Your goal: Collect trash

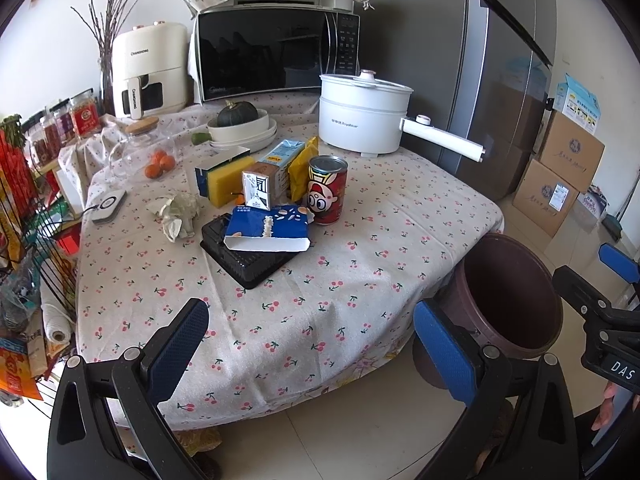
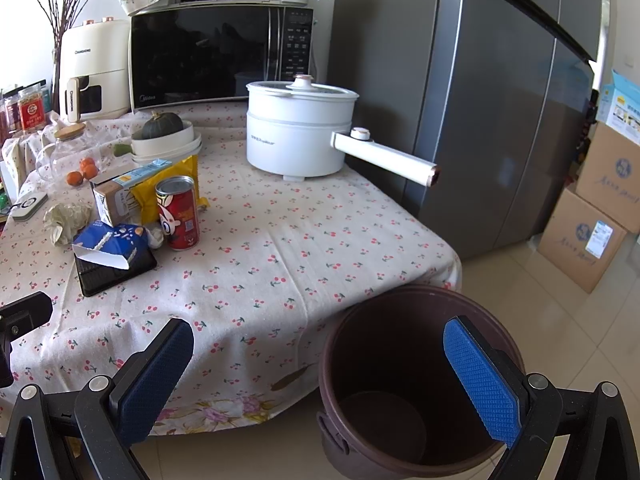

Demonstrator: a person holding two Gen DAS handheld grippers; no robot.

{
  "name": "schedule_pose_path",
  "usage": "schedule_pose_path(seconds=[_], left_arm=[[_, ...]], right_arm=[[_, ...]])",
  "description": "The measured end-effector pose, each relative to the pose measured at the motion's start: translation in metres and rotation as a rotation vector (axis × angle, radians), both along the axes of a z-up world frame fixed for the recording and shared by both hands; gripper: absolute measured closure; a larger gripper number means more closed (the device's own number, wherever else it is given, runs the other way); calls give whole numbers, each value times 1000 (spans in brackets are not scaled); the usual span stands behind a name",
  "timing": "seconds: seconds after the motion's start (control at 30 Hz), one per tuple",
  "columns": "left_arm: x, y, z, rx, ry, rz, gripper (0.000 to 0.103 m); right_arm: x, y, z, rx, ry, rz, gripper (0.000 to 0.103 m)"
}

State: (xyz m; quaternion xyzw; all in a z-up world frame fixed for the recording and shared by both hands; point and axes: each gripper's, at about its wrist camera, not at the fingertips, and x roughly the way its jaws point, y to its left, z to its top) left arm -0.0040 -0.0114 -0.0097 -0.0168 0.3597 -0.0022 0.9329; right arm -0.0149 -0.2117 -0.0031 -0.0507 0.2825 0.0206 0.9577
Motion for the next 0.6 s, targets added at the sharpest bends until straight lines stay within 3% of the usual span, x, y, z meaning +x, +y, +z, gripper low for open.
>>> schedule_pose_path(seconds=[0.47,0.6], left_arm=[[11,15,15,-13,-18,-6,0],[35,32,21,-44,18,8,0]], right_arm=[[3,4,9,-9,19,22,0],[14,19,28,-88,44,62,0]])
